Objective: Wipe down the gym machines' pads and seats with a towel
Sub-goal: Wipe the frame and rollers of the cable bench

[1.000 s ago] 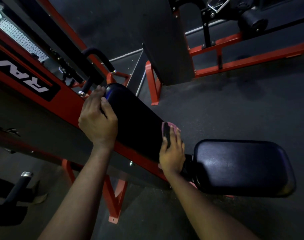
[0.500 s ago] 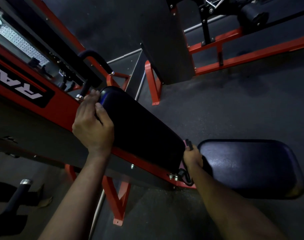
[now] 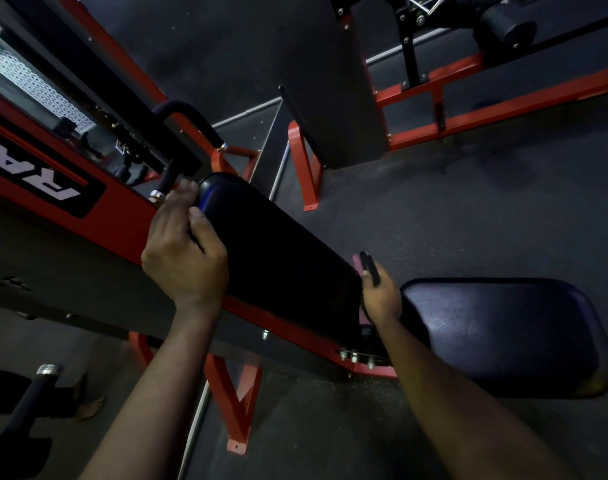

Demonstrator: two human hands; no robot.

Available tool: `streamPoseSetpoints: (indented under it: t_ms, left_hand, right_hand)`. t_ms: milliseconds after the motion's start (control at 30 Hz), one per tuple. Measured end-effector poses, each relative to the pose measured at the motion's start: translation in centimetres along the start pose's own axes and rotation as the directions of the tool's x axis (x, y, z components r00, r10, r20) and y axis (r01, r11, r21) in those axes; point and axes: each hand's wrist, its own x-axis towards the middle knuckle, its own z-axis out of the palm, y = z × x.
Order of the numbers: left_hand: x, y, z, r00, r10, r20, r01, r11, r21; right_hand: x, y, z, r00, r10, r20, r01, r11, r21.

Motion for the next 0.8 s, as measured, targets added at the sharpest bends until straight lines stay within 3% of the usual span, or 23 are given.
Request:
streamPoseSetpoints:
  t_ms: [100, 233, 367, 500, 667, 800]
  left_hand:
    - [-0.1, 0.0, 0.0, 1.0, 0.001, -0.004, -0.001, 1.0, 0.0]
    - [-0.1, 0.1, 0.0, 1.0, -0.006, -0.005, 0.006, 1.0, -0.012]
    - [-0.1, -0.1, 0.0, 1.0, 0.0, -0.009, -0.001, 1.0, -0.015]
    - [-0.2, -0.1, 0.1, 1.0, 0.011, -0.014, -0.012, 1.0, -0.022]
    - [-0.2, -0.1, 0.0, 1.0, 0.001, -0.009, -0.001, 1.0, -0.03]
    - [-0.2, -0.1, -0.1, 1.0, 0.018, -0.001, -0.018, 0.999, -0.031]
  right_hand:
    - [-2.1, 4.0, -0.2, 0.971, 0.238, 0.012, -0.238, 0.966, 0.099]
    - [-6.5, 6.4, 0.5, 0.939, 0.342, 0.024, -0.334, 0.894, 0.3]
    - [-4.0, 5.4, 0.0, 0.928, 0.369, 0.048, -0.369, 0.899, 0.235]
    - [-0.9, 4.6, -0.4, 0.949, 0.305, 0.084, -0.315, 0.937, 0.151]
    - [-4.2, 6.2, -0.2, 0.937, 0.333, 0.106, -0.348, 0.912, 0.215]
    - [-1.8, 5.0, -1.3, 0.94, 0.297, 0.17, -0.32, 0.938, 0.133]
